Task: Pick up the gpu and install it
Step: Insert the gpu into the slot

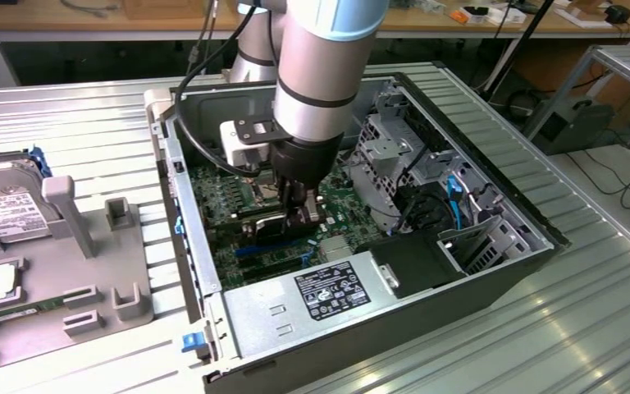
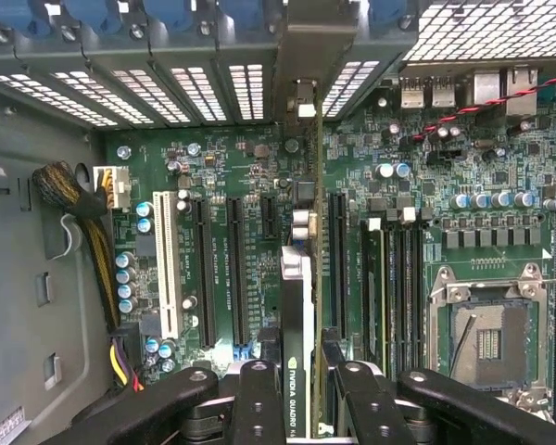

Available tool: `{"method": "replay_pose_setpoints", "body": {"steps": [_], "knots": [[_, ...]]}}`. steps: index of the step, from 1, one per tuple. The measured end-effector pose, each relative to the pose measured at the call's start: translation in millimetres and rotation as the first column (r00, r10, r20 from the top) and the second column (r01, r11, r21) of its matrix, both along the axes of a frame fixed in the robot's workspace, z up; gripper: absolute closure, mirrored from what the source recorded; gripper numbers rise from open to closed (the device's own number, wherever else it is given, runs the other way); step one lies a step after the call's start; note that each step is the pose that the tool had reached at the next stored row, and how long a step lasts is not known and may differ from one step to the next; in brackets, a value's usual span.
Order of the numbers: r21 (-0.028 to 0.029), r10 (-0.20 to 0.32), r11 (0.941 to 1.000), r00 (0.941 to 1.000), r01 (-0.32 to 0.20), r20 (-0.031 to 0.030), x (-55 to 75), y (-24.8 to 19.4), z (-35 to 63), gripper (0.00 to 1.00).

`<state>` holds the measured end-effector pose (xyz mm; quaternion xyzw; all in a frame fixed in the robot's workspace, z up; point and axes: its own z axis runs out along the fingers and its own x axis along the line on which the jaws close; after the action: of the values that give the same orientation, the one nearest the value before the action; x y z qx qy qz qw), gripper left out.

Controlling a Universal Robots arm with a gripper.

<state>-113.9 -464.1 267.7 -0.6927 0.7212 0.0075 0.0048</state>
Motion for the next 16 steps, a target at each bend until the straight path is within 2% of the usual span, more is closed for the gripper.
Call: {"method": "replay_pose_setpoints", "body": {"steps": [16], "knots": [[0.0002, 0.0, 1.0, 1.0, 0.0, 0.0001, -2.3, 1.0, -1.3, 0.73]]}}
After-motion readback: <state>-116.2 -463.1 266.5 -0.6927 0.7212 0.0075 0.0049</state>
